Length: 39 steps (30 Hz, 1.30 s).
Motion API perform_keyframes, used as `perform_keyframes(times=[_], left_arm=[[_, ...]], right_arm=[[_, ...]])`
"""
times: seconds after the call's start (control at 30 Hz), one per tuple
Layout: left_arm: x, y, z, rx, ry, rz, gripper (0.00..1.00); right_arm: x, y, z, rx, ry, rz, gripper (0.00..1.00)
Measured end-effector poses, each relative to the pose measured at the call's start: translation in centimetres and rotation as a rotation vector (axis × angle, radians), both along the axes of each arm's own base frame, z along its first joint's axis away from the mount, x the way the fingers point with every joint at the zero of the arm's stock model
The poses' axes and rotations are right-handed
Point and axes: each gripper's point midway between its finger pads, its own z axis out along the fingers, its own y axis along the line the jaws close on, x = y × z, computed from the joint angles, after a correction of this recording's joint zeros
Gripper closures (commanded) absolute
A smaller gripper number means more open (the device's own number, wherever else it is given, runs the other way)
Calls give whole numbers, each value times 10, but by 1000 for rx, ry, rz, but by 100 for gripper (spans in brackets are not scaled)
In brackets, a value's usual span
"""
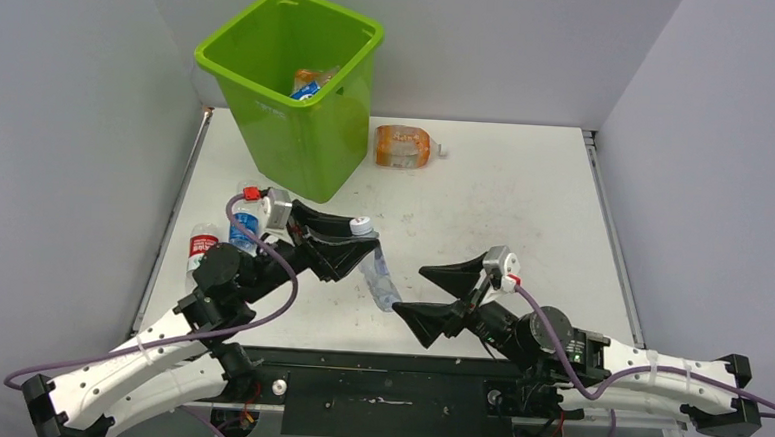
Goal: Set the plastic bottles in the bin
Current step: Pick up the plastic bottle at the center of the board, then place the plastic bottle in the trash bin.
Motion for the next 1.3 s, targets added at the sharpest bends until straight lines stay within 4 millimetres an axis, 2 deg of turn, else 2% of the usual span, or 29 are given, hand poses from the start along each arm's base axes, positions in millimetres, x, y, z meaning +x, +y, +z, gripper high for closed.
perform_keyframes(times=[0.13, 0.27, 0.37, 0.43, 0.5, 0.6, 0.7, 0.8, 0.9, 1.0, 1.1, 1.23, 1.3], left_arm=[[-17, 4, 40, -14, -103, -58, 100], [-34, 8, 90, -32, -202, -123, 100], [-47, 10, 115, -46, -259, -183, 100], [-54, 8, 120, -40, -275, -230, 100], [-56, 4, 116, -23, -273, -264, 100], [-50, 3, 108, 13, -254, -262, 100], [-26, 9, 112, 72, -251, -161, 100], [12, 34, 150, 71, -315, 65, 100], [48, 66, 190, 35, -401, 311, 100], [85, 100, 231, -22, -474, 552, 100], [129, 131, 260, -89, -508, 763, 100], [191, 160, 271, -154, -506, 956, 100], [229, 164, 260, -151, -482, 1013, 100]], right_arm=[[0, -2, 3, 42, 18, -3, 10], [-6, 11, 2, 53, 18, 43, 10], [-15, 23, 3, 57, 5, 107, 10], [-20, 31, 0, 43, -4, 143, 10], [-23, 35, -1, 34, -13, 163, 10], [-24, 34, 4, 39, -34, 168, 10], [-23, 30, 12, 59, -46, 160, 10], [-18, 22, 19, 80, -47, 125, 10], [-6, 16, 15, 75, -32, 52, 10], [11, 8, 0, 36, 0, -58, 10], [30, -4, -23, -14, 46, -187, 10], [47, -20, -57, -48, 127, -333, 10], [51, -24, -78, -77, 155, -375, 10]])
